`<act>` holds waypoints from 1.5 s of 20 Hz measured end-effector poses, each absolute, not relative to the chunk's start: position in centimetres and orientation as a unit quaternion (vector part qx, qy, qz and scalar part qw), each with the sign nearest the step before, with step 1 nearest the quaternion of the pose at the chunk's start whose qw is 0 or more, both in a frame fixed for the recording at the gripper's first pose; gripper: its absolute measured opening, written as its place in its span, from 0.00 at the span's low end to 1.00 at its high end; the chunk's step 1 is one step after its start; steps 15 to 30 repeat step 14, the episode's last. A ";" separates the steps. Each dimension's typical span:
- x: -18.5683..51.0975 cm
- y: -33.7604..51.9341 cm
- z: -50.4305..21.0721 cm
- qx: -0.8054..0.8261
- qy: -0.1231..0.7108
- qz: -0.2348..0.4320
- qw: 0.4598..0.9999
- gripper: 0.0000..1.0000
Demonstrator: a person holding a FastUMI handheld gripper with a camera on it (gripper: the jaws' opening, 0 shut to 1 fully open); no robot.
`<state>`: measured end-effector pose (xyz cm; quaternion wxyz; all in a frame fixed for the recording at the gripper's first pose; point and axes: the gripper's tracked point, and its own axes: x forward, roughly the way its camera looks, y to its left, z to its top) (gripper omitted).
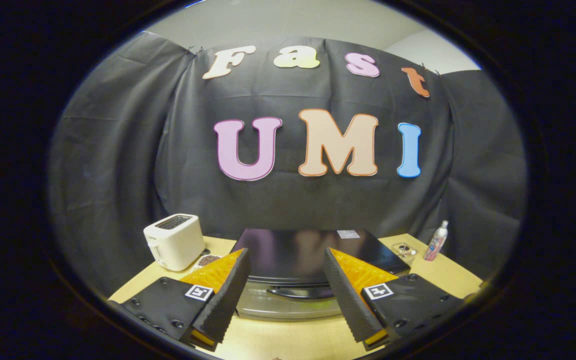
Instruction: Open the toaster oven, put the food inside, and close the toaster oven door.
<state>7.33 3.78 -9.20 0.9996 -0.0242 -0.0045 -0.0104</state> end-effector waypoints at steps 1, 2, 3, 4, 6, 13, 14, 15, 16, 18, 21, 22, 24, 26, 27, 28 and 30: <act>7.2 3.7 -9.0 -0.021 -0.002 -0.009 1.000 0.94; 7.1 3.6 -8.9 -0.019 -0.001 -0.006 1.000 0.94; 7.0 3.4 -8.8 -0.017 0.001 -0.005 1.000 0.94; 6.8 2.9 -8.9 -0.019 0.003 -0.009 1.000 0.94; 6.7 2.5 -8.9 -0.025 0.004 -0.012 1.000 0.94; 5.9 1.6 -9.1 -0.020 0.007 -0.006 1.000 0.94; 5.8 1.6 -9.1 -0.021 0.007 -0.003 1.000 0.94; 5.8 1.6 -9.1 -0.021 0.007 -0.003 1.000 0.94; 5.8 1.6 -9.1 -0.021 0.007 -0.003 1.000 0.94; 5.8 1.6 -9.1 -0.021 0.007 -0.003 1.000 0.94; 5.8 1.6 -9.1 -0.021 0.007 -0.003 1.000 0.94; 5.8 1.6 -9.1 -0.021 0.007 -0.003 1.000 0.94; 5.8 1.6 -9.1 -0.021 0.007 -0.003 1.000 0.94; 5.8 1.6 -9.1 -0.021 0.007 -0.003 1.000 0.94; 5.8 1.6 -9.1 -0.021 0.007 -0.003 1.000 0.94; 5.8 1.6 -9.1 -0.021 0.007 -0.003 1.000 0.94; 5.8 1.6 -9.1 -0.021 0.007 -0.003 1.000 0.94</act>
